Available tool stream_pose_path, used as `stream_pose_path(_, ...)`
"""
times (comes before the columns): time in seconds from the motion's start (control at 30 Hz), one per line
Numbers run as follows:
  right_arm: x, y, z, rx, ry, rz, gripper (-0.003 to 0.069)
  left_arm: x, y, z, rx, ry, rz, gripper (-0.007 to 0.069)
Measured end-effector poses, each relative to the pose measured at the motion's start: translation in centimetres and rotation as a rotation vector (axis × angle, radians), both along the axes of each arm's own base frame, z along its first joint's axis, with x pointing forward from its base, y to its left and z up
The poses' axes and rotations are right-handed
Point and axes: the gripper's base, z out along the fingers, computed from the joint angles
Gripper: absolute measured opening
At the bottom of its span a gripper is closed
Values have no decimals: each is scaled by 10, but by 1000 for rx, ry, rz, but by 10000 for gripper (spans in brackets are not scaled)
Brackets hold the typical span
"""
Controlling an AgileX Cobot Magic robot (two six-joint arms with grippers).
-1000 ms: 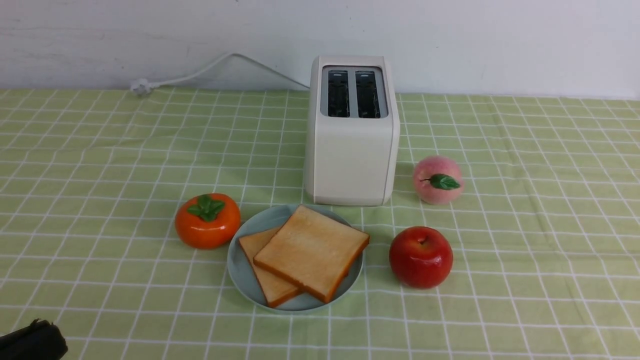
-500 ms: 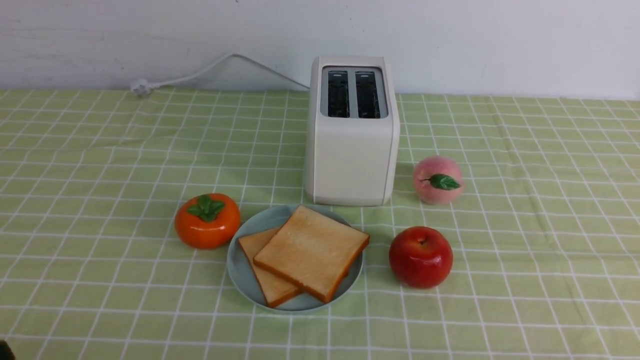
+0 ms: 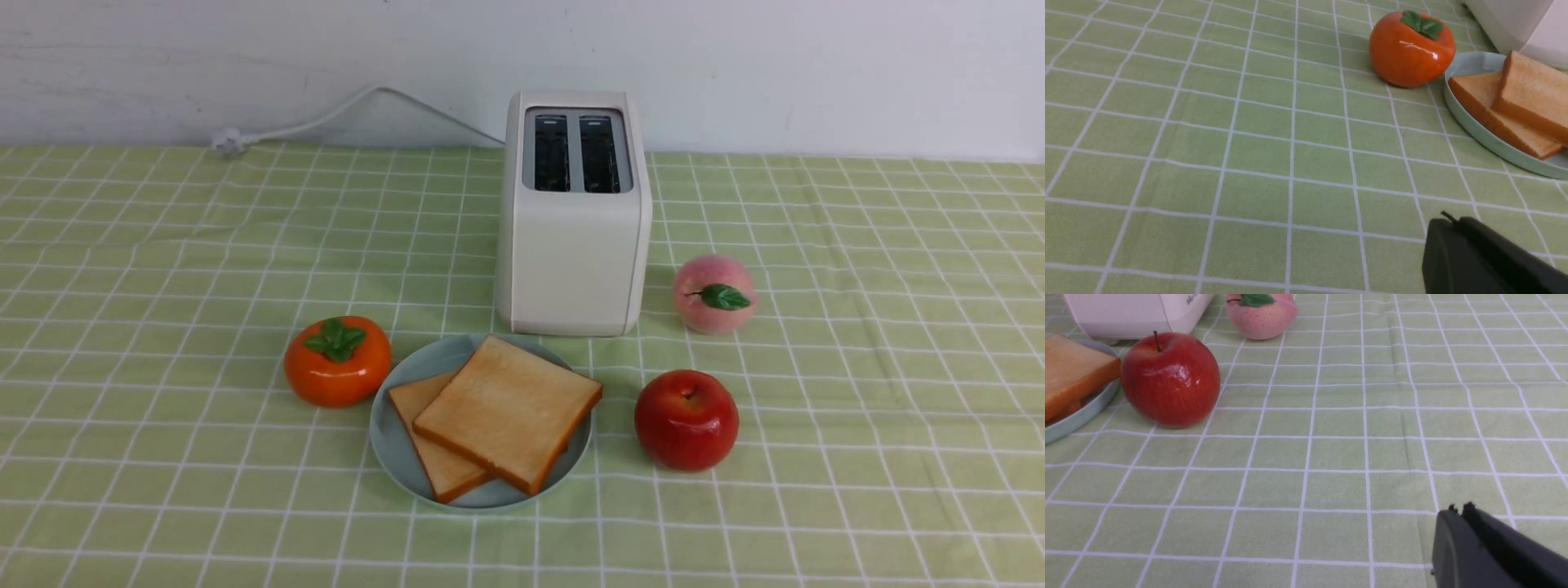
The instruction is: Take toasted bread from bread machine on green coffee tablecloth place on plate.
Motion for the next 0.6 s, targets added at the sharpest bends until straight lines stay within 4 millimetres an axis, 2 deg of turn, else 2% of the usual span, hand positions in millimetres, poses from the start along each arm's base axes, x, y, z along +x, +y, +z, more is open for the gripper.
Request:
stream_pose_path(0.27,0,0,0,0,0,0,13,0,4,0,118,-5,10,-13)
stream_pose_path(0.6,0,0,0,0,0,0,17,0,5,0,132,-6,11,-13)
